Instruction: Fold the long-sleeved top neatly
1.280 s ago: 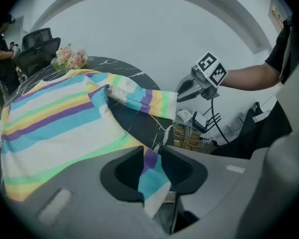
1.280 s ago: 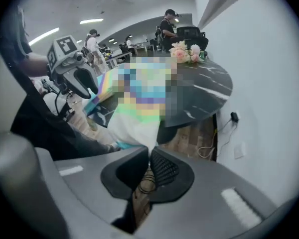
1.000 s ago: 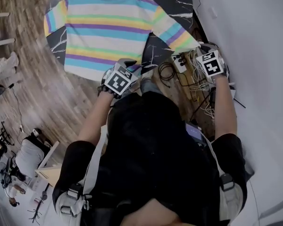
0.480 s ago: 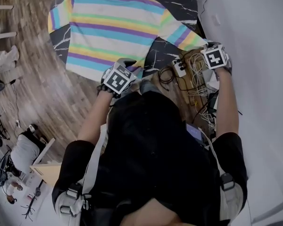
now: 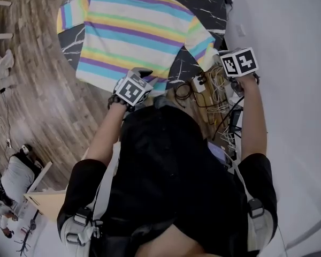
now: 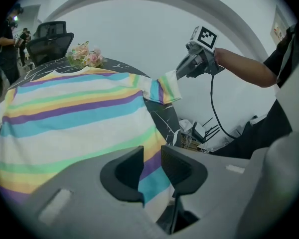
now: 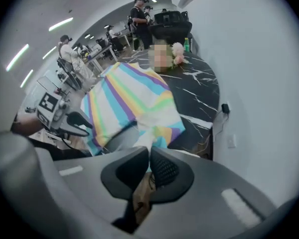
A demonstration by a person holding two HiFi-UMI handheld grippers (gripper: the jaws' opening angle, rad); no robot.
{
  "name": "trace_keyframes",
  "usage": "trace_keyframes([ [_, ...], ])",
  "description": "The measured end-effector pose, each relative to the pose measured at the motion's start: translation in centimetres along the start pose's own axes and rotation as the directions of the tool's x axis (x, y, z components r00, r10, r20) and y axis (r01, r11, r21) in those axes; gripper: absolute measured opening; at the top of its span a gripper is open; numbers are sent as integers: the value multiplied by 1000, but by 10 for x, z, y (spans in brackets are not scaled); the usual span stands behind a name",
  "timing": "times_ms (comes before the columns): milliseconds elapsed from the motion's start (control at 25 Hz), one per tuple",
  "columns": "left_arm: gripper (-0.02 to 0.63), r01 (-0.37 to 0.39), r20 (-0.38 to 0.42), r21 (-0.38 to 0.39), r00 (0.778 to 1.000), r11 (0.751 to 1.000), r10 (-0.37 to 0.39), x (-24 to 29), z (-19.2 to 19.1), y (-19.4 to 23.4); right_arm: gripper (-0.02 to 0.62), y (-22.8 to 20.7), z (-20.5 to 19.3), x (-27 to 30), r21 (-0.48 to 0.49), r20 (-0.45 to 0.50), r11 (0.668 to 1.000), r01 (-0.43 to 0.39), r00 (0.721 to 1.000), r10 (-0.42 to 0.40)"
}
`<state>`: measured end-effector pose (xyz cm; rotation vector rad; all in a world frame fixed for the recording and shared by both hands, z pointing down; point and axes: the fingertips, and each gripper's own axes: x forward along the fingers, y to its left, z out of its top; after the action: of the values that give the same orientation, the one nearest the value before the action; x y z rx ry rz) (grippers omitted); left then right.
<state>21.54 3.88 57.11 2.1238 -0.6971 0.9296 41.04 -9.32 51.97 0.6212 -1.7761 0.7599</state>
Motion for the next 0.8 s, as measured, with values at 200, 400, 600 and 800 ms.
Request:
trace_keyframes([
  [200,120,-6,39,-17,999,1000,6,-41,-14,27,14,83,73,12,-18,62,995,-99,993,100],
  [400,120,-18,56,-37,998,999,20,-90,-36,68,14,150,127,48,-161,-7,986,-39,999,38],
  [600,120,-16,94,-99,995,995,25,-133,-59,112,15,179,176,93,-300,-85,951,80,990,-110],
  [800,120,-23,92,-104,995,994,32,-162,-80,151,133,198,231,127,-234,-39,963,130,989,-143],
])
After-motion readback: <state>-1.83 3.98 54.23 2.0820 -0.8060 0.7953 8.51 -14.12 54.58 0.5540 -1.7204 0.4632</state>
